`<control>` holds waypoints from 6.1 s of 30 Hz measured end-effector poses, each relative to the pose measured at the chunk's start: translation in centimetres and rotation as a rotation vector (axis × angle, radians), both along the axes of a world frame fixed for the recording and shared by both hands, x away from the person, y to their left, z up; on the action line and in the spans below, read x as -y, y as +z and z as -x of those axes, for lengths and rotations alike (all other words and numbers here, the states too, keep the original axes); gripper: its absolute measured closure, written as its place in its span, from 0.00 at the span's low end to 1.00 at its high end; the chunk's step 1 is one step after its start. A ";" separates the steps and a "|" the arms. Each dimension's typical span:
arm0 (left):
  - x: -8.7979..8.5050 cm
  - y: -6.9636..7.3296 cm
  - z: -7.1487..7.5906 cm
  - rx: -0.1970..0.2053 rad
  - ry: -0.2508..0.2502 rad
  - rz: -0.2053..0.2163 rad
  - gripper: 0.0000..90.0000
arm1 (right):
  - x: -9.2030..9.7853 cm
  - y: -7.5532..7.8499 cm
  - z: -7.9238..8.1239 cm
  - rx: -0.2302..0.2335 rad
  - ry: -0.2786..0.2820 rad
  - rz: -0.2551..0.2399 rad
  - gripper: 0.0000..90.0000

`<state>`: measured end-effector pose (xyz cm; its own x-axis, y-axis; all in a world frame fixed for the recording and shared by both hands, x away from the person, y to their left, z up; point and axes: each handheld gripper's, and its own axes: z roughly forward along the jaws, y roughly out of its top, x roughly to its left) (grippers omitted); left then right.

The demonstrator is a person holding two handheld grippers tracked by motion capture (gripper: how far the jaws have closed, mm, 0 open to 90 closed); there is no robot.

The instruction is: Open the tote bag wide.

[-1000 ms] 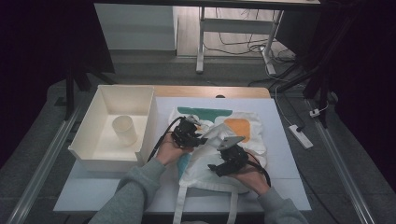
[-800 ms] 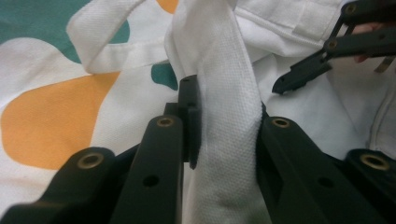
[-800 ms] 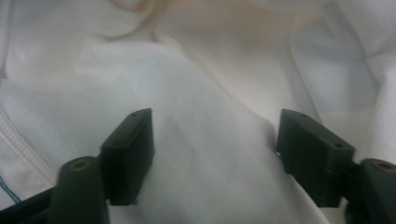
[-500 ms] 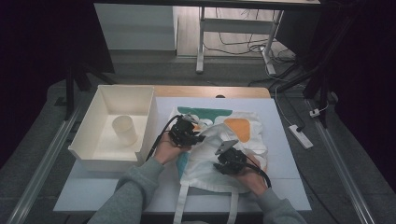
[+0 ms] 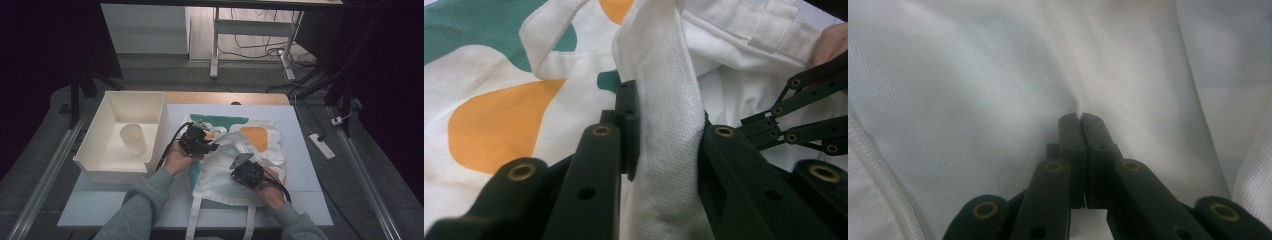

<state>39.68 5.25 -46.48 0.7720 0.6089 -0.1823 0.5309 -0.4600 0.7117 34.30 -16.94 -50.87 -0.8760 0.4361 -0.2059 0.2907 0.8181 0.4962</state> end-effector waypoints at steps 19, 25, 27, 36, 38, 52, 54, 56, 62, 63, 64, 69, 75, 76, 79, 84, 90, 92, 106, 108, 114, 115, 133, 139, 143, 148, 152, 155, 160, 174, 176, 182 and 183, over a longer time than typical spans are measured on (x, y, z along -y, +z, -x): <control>-1.5 1.5 0.3 0.065 0.049 0.078 0.88 | 2.4 4.3 3.8 0.003 0.064 -0.150 1.00; -1.9 2.0 0.5 0.090 0.060 0.102 0.89 | 2.8 5.3 5.3 -0.027 0.104 -0.201 1.00; -2.0 2.2 0.5 0.091 0.056 0.105 0.89 | 3.0 5.4 5.7 -0.042 0.111 -0.218 1.00; -1.8 1.8 0.3 0.062 0.043 0.105 0.90 | 3.7 5.5 6.9 -0.101 0.153 -0.239 1.00; -1.7 1.7 0.3 0.059 0.043 0.100 0.90 | 3.6 5.1 6.8 -0.118 0.156 -0.229 1.00; -1.4 1.4 0.4 0.047 0.033 0.078 0.89 | 3.7 3.8 6.2 -0.131 0.141 -0.189 1.00; -1.4 1.4 0.4 0.047 0.031 0.078 0.89 | 3.6 3.9 6.3 -0.119 0.142 -0.187 0.99; -1.4 1.4 0.4 0.046 0.031 0.079 0.89 | 3.6 4.0 6.3 -0.111 0.144 -0.186 0.98; -1.3 1.3 0.4 0.043 0.025 0.072 0.89 | 3.6 4.9 6.5 -0.084 0.145 -0.260 0.85; -1.2 1.3 0.4 0.043 0.026 0.072 0.89 | 3.5 5.2 6.6 -0.067 0.141 -0.272 0.83; -1.2 1.3 0.4 0.042 0.026 0.073 0.89 | 3.4 5.5 6.7 -0.043 0.132 -0.278 0.79; -1.2 1.3 0.4 0.040 0.024 0.071 0.89 | 3.0 6.1 6.7 0.050 0.065 -0.266 0.65; -1.2 1.2 0.3 0.038 0.018 0.066 0.89 | 3.1 5.6 5.3 0.101 -0.040 -0.206 0.60; -1.2 1.2 0.3 0.035 0.018 0.068 0.89 | 3.2 5.5 5.1 0.111 -0.056 -0.193 0.60; -1.1 1.1 0.3 0.031 0.014 0.062 0.89 | 3.4 5.2 4.4 0.110 -0.081 -0.177 0.60; -0.9 1.0 0.3 0.029 0.008 0.053 0.89 | 3.2 4.3 3.7 0.119 -0.099 -0.115 0.54; -0.6 0.6 0.2 0.018 -0.001 0.040 0.89 | 3.2 3.3 2.7 0.097 -0.115 -0.079 0.52; -0.5 0.5 0.2 0.015 -0.003 0.033 0.89 | 3.3 2.9 2.3 0.090 -0.118 -0.070 0.52; 0.0 -0.6 -0.1 -0.019 -0.014 -0.001 0.88 | 3.0 0.5 1.1 0.054 -0.101 -0.004 0.57; 0.1 -0.6 -0.1 -0.019 -0.015 -0.004 0.88 | 3.0 0.3 1.0 0.063 -0.098 0.002 0.59; 0.0 -0.7 -0.1 -0.025 -0.013 0.000 0.88 | 3.1 0.3 0.9 0.073 -0.081 0.011 0.70; -0.1 -0.7 -0.1 -0.025 -0.012 0.002 0.88 | 3.2 0.2 0.9 0.075 -0.078 0.009 0.75; -1.5 -0.4 -0.5 -0.032 0.016 0.030 0.88 | 3.7 4.0 2.9 0.211 0.020 -0.075 0.97; -2.1 0.3 -0.3 -0.020 0.019 0.059 0.88 | 4.1 6.3 3.6 0.280 0.032 -0.141 0.98; -2.1 0.5 -0.1 -0.014 0.016 0.057 0.89 | 4.5 6.8 3.5 0.272 0.032 -0.183 0.98; -2.2 1.0 0.2 0.001 0.015 0.062 0.89 | 4.7 7.4 3.6 0.272 0.037 -0.230 0.98; -2.3 1.8 0.8 0.024 0.003 0.078 0.89 | 5.3 8.8 3.3 0.276 0.032 -0.279 0.98; -2.0 2.0 1.0 0.030 -0.005 0.074 0.89 | 6.3 9.2 2.1 0.255 -0.009 -0.332 0.98; -1.0 1.3 0.8 0.009 -0.019 0.052 0.89 | 7.9 8.2 -0.7 0.246 -0.109 -0.395 0.98; -0.2 -0.5 -0.2 -0.027 0.004 0.019 0.90 | 7.8 6.1 -5.9 0.257 -0.202 -0.358 0.98; 0.0 -0.7 -0.3 -0.032 0.007 0.014 0.90 | 7.9 5.7 -6.4 0.248 -0.212 -0.348 0.98; 0.5 -1.5 -0.6 -0.033 0.019 -0.005 0.90 | 8.0 4.4 -7.8 0.209 -0.237 -0.341 0.98; 0.5 -1.5 -0.7 -0.034 0.020 -0.006 0.90 | 8.0 4.2 -8.0 0.211 -0.238 -0.338 0.98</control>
<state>40.39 4.77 -48.03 0.7530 0.6256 -0.2042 0.5639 -0.4534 0.6903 42.25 -24.90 -46.67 -0.6975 0.6936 -0.1802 0.3153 0.5228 0.7920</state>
